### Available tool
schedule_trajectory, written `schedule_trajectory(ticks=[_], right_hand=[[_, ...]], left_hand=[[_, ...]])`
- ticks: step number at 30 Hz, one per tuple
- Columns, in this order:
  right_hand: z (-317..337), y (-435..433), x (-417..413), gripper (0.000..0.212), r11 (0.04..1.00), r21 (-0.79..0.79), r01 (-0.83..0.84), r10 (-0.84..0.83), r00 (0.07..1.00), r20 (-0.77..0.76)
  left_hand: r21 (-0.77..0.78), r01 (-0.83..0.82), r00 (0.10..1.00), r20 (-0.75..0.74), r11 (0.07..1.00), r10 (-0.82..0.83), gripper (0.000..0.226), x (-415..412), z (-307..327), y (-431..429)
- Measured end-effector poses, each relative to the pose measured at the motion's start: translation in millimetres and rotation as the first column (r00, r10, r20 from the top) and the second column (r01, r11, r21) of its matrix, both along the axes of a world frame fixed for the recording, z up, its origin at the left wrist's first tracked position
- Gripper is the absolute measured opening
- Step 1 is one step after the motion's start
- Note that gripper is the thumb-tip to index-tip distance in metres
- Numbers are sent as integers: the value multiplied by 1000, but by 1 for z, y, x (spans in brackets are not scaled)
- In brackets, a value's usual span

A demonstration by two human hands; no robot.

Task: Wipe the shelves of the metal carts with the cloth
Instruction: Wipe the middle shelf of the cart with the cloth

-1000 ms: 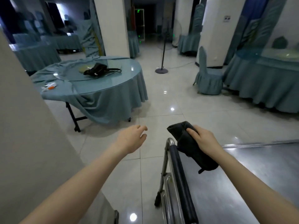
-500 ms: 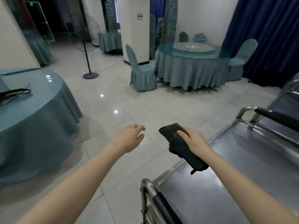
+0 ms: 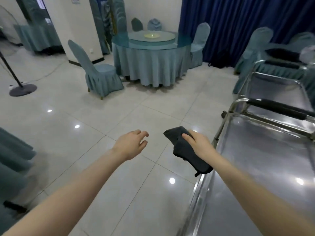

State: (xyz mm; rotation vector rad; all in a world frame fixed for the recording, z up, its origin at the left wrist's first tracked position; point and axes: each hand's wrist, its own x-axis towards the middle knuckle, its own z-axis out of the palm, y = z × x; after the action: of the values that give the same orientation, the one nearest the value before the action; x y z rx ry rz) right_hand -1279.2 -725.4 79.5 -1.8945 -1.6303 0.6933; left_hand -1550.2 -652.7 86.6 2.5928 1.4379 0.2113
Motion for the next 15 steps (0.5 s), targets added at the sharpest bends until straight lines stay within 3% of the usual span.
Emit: schedule_trajectory(ticks=[7, 15], right_hand=[[-5, 26, -21, 32, 937, 27, 349, -348, 937, -46], [-23, 42, 7, 35, 785, -34, 619, -619, 785, 6]], left_hand=[[39, 246, 969, 21, 969, -247, 35, -7, 3, 125], [17, 555, 831, 39, 832, -555, 36, 90, -16, 212]])
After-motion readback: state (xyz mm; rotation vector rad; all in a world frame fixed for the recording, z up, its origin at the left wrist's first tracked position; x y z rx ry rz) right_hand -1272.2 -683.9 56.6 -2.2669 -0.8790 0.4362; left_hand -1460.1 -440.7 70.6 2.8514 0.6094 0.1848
